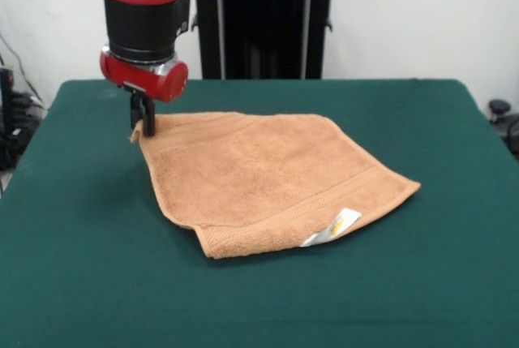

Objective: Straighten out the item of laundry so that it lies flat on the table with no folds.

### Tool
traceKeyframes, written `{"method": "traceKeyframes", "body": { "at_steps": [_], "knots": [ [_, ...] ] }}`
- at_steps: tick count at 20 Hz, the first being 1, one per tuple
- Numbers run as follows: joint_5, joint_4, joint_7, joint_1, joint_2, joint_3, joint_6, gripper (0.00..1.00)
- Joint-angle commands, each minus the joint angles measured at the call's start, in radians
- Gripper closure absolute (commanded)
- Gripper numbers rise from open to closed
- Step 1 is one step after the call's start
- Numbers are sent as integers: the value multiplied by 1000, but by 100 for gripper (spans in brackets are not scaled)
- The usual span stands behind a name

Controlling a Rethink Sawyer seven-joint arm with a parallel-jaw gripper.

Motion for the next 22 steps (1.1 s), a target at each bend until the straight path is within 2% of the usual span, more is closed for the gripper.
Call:
{"method": "traceKeyframes", "body": {
  "at_steps": [1,8,11,17,18,22],
  "knots": [
    [-39,-2,-156,65,59,122,123,100],
    [-37,-16,-168,55,72,126,126,100],
    [-42,35,-162,45,44,127,103,100],
    [-54,68,-163,35,24,125,82,100],
    [-63,76,-167,28,20,126,73,0],
    [-69,80,-155,26,16,122,65,0]
  ]
}}
